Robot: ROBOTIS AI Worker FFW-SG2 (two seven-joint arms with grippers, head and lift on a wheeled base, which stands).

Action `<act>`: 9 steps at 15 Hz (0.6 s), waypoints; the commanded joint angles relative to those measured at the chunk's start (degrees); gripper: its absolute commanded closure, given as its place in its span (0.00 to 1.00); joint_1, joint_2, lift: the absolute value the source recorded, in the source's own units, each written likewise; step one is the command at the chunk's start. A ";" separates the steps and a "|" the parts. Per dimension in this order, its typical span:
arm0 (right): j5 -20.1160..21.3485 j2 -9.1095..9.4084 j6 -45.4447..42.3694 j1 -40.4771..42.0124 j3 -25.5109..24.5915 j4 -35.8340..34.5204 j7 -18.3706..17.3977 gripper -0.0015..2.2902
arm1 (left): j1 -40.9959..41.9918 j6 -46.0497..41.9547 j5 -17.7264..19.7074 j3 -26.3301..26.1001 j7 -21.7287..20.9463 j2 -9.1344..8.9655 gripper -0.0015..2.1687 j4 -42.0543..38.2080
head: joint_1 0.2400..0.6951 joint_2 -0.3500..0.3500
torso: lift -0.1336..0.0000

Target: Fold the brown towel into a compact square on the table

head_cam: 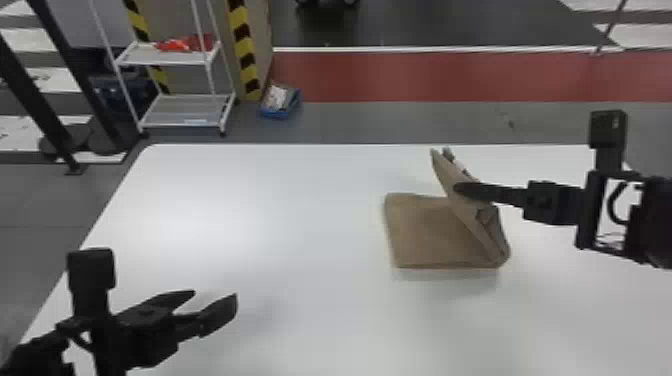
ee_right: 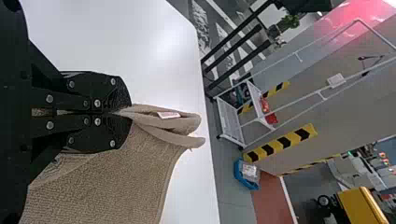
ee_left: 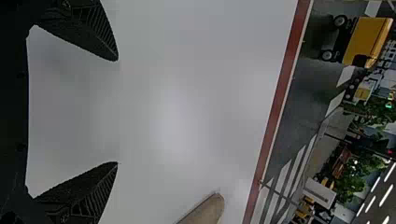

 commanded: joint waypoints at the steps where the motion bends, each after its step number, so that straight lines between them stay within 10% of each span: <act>1: 1.75 0.74 -0.80 0.42 3.03 0.36 -0.26 0.54 | -0.11 -0.03 -0.07 -0.29 0.09 0.00 0.04 0.35 | 1.00 0.60 | 0.08; 9: 5.00 3.03 -7.48 -0.46 9.09 6.69 -2.02 0.54 | -0.55 -0.73 -0.07 -0.47 0.09 0.00 0.04 1.76 | 1.00 0.69 | 0.08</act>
